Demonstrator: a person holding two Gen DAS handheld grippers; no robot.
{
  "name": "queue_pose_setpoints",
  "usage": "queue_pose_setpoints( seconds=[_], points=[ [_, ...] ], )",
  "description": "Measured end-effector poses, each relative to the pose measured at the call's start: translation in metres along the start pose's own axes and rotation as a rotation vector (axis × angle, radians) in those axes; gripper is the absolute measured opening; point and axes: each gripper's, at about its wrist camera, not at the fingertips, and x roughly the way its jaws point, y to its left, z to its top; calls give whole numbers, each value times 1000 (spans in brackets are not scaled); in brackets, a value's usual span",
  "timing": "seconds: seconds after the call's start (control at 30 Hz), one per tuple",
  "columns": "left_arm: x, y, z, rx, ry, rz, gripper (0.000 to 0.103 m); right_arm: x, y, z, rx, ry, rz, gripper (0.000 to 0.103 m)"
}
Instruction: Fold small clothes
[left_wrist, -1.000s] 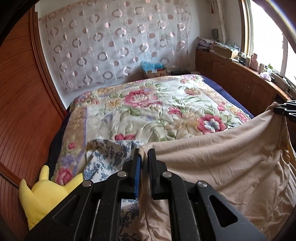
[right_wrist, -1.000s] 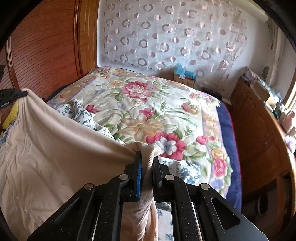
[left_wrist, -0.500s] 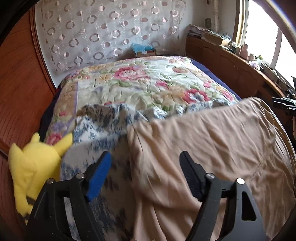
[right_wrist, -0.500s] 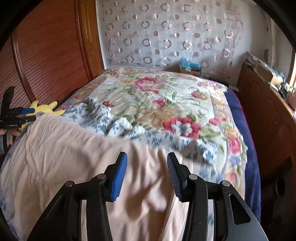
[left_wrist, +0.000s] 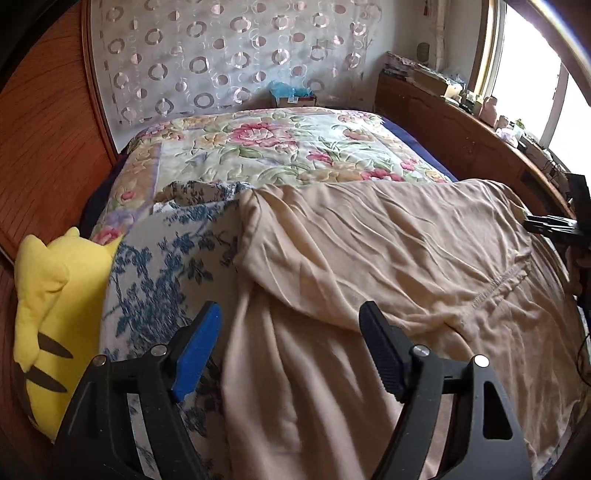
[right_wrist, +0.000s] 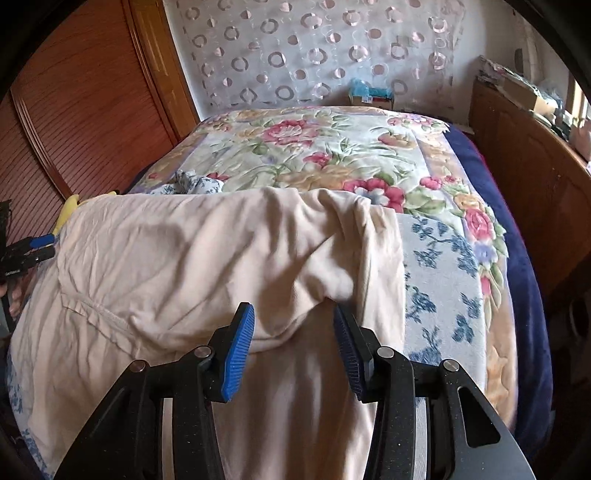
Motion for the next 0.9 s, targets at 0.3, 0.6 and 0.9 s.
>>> queue_pose_setpoints(
  seconds=[0.3,0.6,0.9],
  points=[
    [-3,-12,0,-3,-10,-61,71,10,-11,8,43,-20,-40,47],
    [17,-4,5,-44,38,-47,48,25,2,-4,16,-57,-67,48],
    [30,6,27,-62,28,-31,48,25,-2,-5,18,-59,-57,49]
  ],
)
